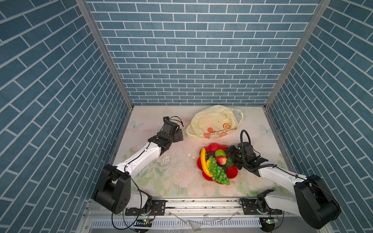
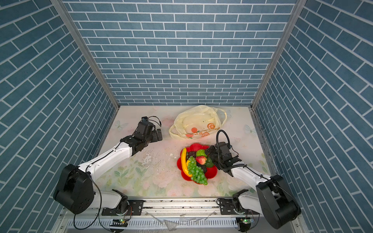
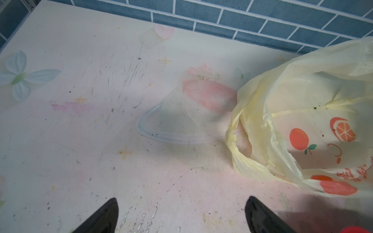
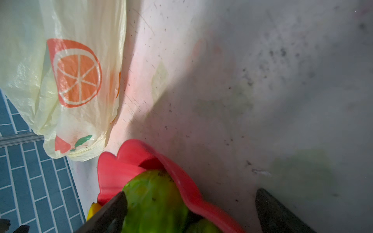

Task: Take fruits out of the plastic bag
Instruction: Move the plate to the center of the table.

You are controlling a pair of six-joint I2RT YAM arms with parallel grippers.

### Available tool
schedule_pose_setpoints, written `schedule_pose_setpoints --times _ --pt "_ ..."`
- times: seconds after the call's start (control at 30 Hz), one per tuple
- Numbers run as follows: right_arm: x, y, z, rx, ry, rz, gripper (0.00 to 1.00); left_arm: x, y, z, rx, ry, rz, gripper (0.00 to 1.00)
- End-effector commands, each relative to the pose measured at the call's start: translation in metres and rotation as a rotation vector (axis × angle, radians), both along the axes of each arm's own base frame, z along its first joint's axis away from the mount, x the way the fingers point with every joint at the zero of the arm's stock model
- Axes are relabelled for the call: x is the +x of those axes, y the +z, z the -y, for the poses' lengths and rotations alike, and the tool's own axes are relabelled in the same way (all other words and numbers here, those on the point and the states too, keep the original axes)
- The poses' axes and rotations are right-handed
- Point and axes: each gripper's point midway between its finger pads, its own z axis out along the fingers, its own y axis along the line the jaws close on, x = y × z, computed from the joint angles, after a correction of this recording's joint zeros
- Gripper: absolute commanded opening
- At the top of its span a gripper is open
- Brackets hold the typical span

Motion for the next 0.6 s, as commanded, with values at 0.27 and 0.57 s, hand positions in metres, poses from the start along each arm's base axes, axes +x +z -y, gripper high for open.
schedule_pose_setpoints --times 0.27,0.57 --pt "0.029 0.021 -0.059 0.076 0.058 0.070 0.99 -0.006 0.000 -0.012 0.036 0.022 0.007 0.99" --pt "0.029 0.021 -0.052 -0.007 0.109 0.050 0.99 -0.002 0.000 -0.013 0.044 0.028 0.018 0.99"
